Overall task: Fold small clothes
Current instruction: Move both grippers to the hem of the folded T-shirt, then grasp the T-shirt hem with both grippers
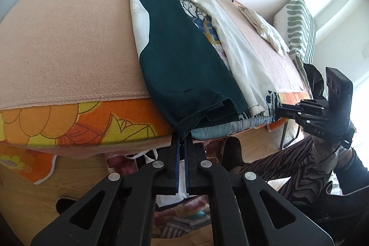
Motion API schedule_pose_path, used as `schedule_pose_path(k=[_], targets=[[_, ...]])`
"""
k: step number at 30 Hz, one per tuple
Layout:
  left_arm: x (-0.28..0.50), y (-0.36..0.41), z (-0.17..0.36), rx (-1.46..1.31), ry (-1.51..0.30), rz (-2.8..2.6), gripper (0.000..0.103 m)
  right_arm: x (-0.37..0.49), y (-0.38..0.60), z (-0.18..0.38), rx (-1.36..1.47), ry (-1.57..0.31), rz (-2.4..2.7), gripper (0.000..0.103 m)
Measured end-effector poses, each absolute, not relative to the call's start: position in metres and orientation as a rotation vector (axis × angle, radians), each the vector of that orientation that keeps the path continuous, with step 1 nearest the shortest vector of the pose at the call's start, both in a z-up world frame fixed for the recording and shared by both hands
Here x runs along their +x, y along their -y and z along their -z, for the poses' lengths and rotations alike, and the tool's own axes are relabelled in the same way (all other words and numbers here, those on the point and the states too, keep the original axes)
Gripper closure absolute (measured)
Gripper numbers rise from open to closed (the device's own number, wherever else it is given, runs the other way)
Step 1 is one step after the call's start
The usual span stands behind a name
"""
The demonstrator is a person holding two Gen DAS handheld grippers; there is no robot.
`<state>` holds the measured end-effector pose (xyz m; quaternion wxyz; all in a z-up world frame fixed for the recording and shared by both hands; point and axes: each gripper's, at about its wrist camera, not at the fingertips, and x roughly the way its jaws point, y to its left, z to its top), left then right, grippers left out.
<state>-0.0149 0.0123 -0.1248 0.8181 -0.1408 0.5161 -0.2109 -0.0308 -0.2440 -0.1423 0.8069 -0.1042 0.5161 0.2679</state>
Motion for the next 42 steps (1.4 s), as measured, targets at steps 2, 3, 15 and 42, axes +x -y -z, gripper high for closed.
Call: schedule_pose_path(k=[2, 3, 15, 42], targets=[[-0.016, -0.016, 0.121, -0.329, -1.081, 0.456, 0.102, -0.030, 0.246, 0.142, -0.202, -1.104, -0.584, 0.096], [-0.017, -0.017, 0.118, -0.342, -1.072, 0.458, 0.102, -0.029, 0.248, 0.141, -0.181, -1.106, -0.591, 0.097], [-0.007, -0.025, 0.092, -0.432, -0.982, 0.475, 0.103, -0.007, 0.275, 0.112, 0.083, -1.082, -0.636, 0.099], [0.129, -0.032, 0.076, -0.354, -0.892, 0.372, 0.103, 0.153, 0.268, 0.089, 0.272, -1.032, -0.533, 0.099]])
